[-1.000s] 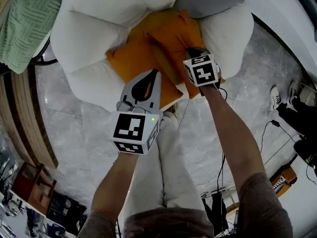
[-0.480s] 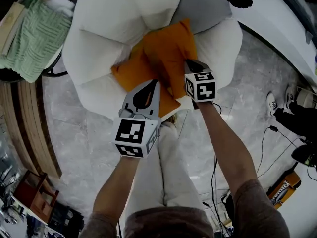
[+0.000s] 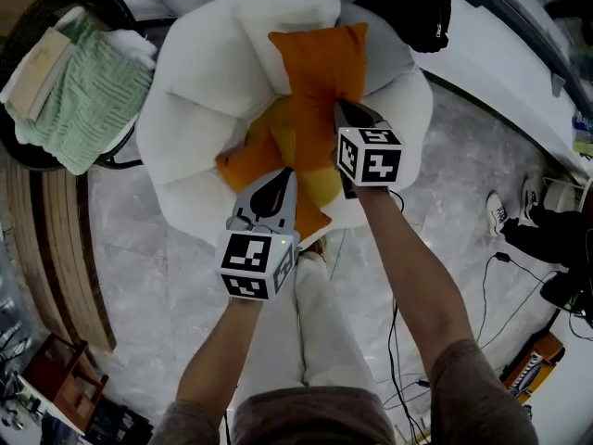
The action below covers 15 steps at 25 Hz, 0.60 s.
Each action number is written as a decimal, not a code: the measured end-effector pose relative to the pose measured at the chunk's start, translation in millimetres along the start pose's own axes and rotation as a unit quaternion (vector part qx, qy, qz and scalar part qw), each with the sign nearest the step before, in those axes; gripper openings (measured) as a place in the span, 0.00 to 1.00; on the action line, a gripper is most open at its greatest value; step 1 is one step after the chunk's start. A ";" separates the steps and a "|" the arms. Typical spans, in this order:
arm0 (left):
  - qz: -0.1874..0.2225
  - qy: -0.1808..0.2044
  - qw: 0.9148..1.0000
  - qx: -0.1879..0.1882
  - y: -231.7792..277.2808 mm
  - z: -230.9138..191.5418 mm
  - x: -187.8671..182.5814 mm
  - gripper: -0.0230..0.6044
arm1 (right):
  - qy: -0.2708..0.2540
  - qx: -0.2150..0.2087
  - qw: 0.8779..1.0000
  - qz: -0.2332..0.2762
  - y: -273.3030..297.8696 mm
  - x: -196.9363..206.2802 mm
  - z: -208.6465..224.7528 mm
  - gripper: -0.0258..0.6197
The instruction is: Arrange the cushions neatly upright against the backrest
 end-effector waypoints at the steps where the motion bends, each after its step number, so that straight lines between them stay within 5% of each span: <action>1: 0.001 -0.001 1.000 0.001 -0.8 0.2 -3.2 0.04 | -0.003 0.000 1.000 0.007 1.1 -9.6 -1.1 0.07; 7: 0.001 -0.007 1.000 -0.002 -2.3 -14.0 -7.6 0.04 | -0.025 -0.003 0.999 0.038 24.1 -47.0 -8.0 0.08; 15: -0.014 -0.031 0.999 -0.020 -2.0 -49.0 24.3 0.04 | -0.011 0.002 0.999 0.053 69.2 -43.9 -8.4 0.08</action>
Point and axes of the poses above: the fingertips, and each gripper's own axes: y forward along the fingers, z to its right, x out of its underside, the point moved 8 cm from there along -y, backward along the fingers, and after that the axes turned 4 degrees about -y, right-handed, at the moved point
